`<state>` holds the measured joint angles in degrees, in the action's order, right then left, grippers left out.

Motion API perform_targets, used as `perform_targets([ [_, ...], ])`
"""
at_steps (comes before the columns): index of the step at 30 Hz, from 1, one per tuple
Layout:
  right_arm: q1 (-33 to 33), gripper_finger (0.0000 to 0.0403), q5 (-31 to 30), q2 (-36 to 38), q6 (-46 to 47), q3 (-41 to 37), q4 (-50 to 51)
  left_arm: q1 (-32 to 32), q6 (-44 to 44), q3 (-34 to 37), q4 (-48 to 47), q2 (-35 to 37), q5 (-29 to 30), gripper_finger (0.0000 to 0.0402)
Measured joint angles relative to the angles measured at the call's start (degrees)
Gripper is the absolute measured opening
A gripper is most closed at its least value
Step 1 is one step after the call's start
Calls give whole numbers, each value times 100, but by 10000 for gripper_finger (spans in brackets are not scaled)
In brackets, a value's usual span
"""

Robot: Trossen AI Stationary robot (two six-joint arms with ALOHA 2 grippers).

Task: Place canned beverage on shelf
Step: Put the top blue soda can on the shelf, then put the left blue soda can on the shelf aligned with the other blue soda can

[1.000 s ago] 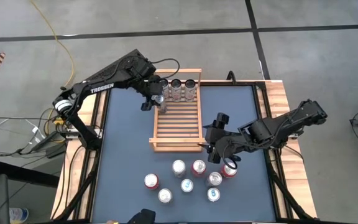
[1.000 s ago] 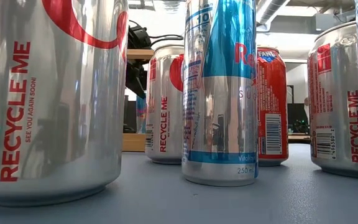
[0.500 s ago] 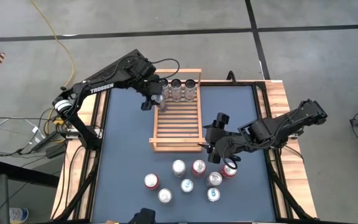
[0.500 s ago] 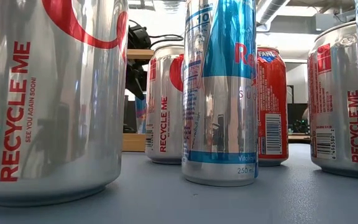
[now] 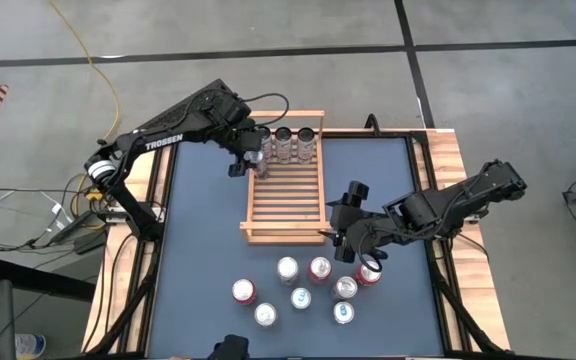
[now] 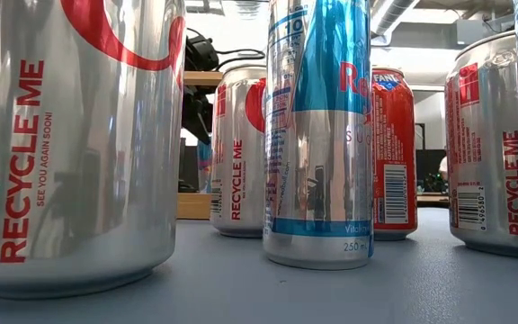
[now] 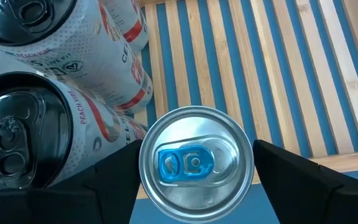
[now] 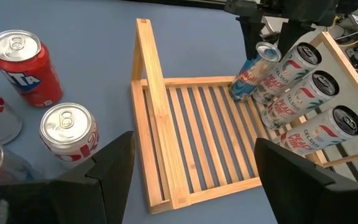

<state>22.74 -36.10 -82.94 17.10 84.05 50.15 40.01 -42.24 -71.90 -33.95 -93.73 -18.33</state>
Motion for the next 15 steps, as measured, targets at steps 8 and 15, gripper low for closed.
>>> perform_targets([
  [8, 0, 301, 0, 0, -65, 0, 0, -49, 3, -247, -301, 46, 192, 286],
  [15, 0, 301, 2, 0, -65, 0, 36, -107, 29, -485, -678, 46, 487, 286],
])
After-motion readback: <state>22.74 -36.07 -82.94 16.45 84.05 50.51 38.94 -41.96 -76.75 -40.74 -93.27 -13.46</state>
